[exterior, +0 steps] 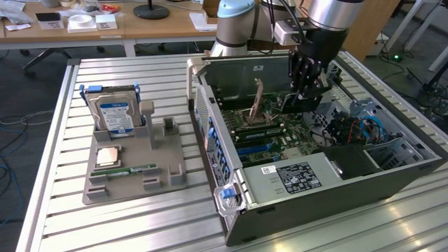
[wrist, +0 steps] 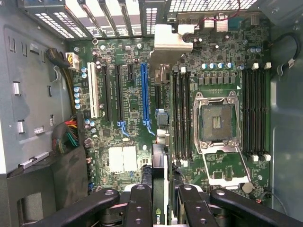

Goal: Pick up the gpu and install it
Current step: 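Insert the gpu into the slot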

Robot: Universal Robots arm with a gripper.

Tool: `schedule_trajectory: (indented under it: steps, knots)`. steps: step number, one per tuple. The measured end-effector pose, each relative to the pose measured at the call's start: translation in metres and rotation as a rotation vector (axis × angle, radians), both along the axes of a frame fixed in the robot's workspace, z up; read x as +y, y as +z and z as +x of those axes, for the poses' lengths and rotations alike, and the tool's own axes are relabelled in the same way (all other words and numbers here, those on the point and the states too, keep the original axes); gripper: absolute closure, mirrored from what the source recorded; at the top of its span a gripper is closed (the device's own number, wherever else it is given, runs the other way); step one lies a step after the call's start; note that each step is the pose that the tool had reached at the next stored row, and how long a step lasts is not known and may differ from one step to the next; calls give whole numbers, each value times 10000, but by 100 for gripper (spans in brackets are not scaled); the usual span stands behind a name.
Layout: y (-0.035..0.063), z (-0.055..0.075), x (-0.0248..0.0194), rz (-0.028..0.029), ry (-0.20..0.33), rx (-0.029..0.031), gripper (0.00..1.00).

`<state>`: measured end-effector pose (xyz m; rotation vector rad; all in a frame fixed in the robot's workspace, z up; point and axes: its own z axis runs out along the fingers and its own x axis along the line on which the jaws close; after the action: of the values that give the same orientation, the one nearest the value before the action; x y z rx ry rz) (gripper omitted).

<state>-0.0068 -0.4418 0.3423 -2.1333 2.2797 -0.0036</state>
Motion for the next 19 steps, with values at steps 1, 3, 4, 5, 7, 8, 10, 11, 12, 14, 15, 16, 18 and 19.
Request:
schedule_trajectory:
  steps: [1,3,4,5,7,8,10,11,12,14,15,16,18,19]
  knots:
    - [0,-4,0,0,-2,-1,74]
    - [-1,-20,0,0,0,-1,74]
    - [-2,-32,0,-1,0,0,74]
    - [-2,-46,0,-1,0,-1,74]
    - [-4,-78,0,0,1,-1,74]
    - [-5,-94,0,0,0,-1,74]
    - [-6,-116,0,-1,1,-2,74]
    - [-9,-120,-1,1,10,-2,74]
    - [-11,-122,-4,3,32,-3,74]
    - [-13,-125,-19,0,114,-5,74]
    - [-14,-126,-26,0,169,-5,74]
    - [-17,-127,-32,-1,229,-6,74]
    - [-29,-139,-34,2,315,-7,74]
    - [-37,-150,-34,0,339,-5,74]
